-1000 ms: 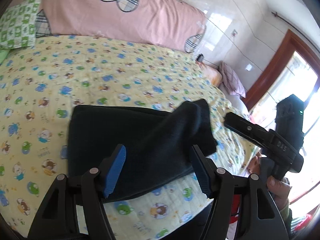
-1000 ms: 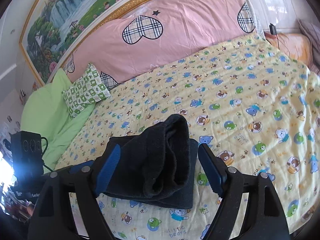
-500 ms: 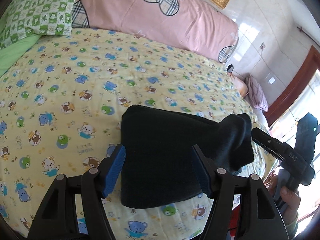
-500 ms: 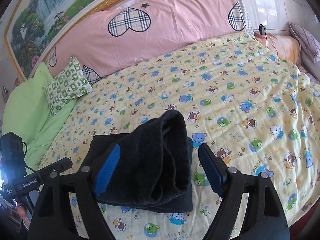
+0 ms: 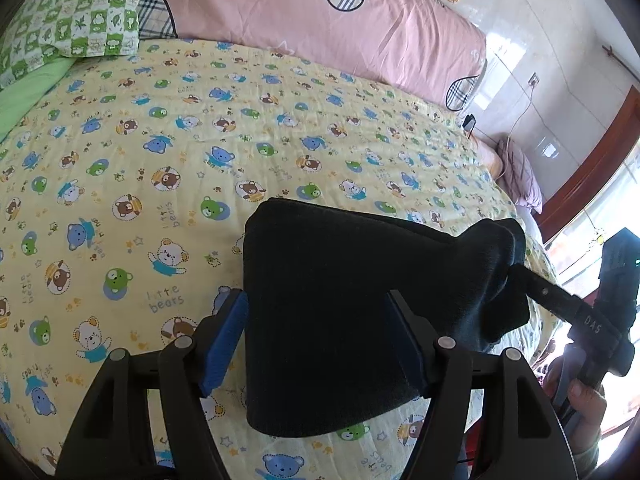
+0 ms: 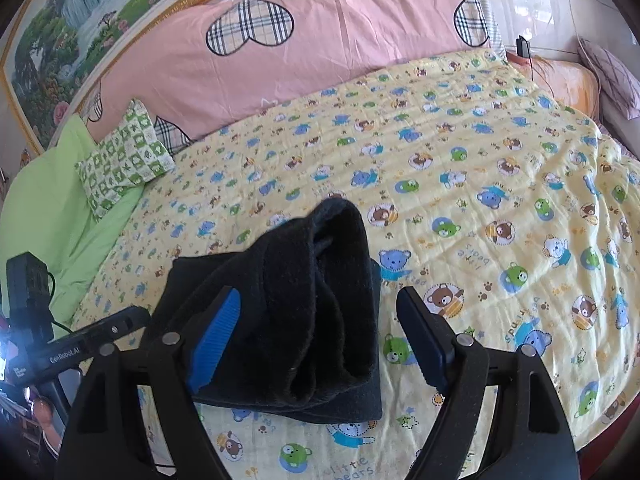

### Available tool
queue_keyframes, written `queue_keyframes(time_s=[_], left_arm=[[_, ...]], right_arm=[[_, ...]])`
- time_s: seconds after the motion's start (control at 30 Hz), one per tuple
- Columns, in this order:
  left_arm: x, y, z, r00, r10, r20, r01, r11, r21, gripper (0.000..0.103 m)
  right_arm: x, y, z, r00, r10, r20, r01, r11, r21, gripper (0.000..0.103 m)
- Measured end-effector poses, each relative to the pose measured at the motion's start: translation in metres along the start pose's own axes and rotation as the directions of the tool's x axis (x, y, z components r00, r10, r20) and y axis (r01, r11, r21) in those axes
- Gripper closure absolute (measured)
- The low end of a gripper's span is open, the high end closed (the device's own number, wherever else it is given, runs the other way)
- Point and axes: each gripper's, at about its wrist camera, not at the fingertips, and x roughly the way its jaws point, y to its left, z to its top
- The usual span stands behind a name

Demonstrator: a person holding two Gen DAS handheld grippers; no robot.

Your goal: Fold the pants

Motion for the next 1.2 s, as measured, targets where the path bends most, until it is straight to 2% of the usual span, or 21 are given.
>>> queue_keyframes(time_s=[0.17, 0.27, 0.6, 0.83, 1.2], left_arm=[[0.007, 0.003, 0.001, 1.000, 0.003, -0.013, -0.003, 1.000, -0.012, 0.032], [0.014, 0.005, 0.002, 1.000, 0.009, -0.028, -0.009, 1.000, -0.014, 0.032], [0.035, 0.008, 0.005, 0.998, 0.022, -0.053, -0.023, 1.000, -0.016, 0.028], [0.051, 0.012, 0.008, 0.997, 0.037, -0.067, -0.038, 0.999, -0.012, 0.022], [0.068, 0.021, 0.007, 0.995, 0.031, -0.093, -0.036, 0.998, -0.052, 0.017]], right_arm=[[0.009, -0.008, -0.007, 0.999, -0.028, -0.036, 0.028, 1.000, 0.008, 0.021], [0.011, -0.014, -0.012, 0.998, -0.048, -0.049, 0.049, 0.999, 0.017, 0.014], [0.011, -0.041, -0.027, 0.996, -0.077, -0.047, 0.078, 0.997, 0.019, 0.014], [0.014, -0.043, -0.026, 0.994, -0.100, -0.039, 0.099, 0.995, -0.006, 0.014], [0.017, -0.047, -0.026, 0.998, -0.051, -0.041, 0.052, 0.999, 0.013, 0.014]])
